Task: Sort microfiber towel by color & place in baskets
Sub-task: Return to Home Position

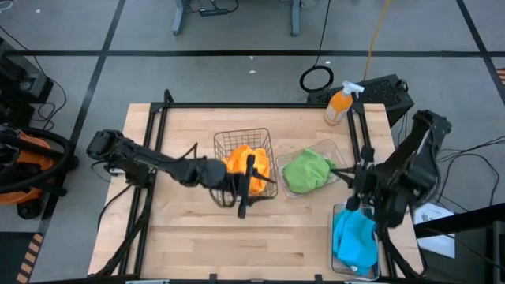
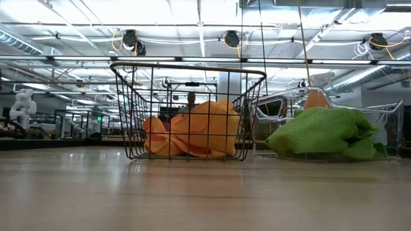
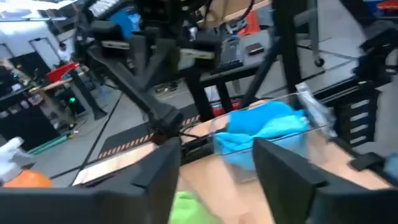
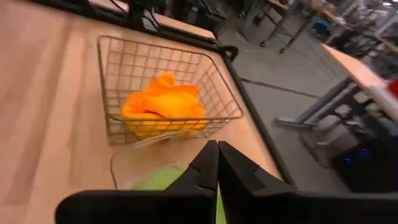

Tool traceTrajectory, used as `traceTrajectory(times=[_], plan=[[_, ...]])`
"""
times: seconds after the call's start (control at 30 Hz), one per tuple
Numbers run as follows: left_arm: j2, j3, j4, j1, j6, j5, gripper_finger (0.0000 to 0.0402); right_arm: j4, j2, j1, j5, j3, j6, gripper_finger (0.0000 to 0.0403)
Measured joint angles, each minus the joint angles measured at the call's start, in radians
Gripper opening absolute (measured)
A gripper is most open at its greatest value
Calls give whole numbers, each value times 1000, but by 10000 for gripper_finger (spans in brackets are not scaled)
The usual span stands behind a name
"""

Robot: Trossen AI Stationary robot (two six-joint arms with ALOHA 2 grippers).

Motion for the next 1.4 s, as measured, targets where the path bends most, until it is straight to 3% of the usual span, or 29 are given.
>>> traceTrajectory(times=[0.13, 0.3, 0.5, 0.77, 0.9, 1.1, 1.2, 1.4], plan=[[0, 0, 4, 75, -2, 19, 143, 333, -176, -70, -82, -179, -272, 0], [0, 0, 7, 140, -48, 21, 85, 764, -361, -186, -297, -409, -613, 0], [0, 0, 6, 166, -72, 23, 61, 985, -478, -349, -513, -538, -846, 0], [0, -13, -5, 202, -79, 26, 44, 1195, -504, -566, -740, -662, -957, 0], [-7, -67, 5, 213, -125, 28, 38, 1283, -504, -640, -810, -744, -932, 0], [-46, -173, 54, 183, -194, 15, 38, 1432, -506, -654, -816, -854, -891, 0], [-79, -237, 78, 159, -221, -46, 38, 1507, -507, -655, -818, -911, -887, 0], [-128, -345, 199, 132, -227, -73, 38, 1563, -507, -654, -880, -985, -830, 0]])
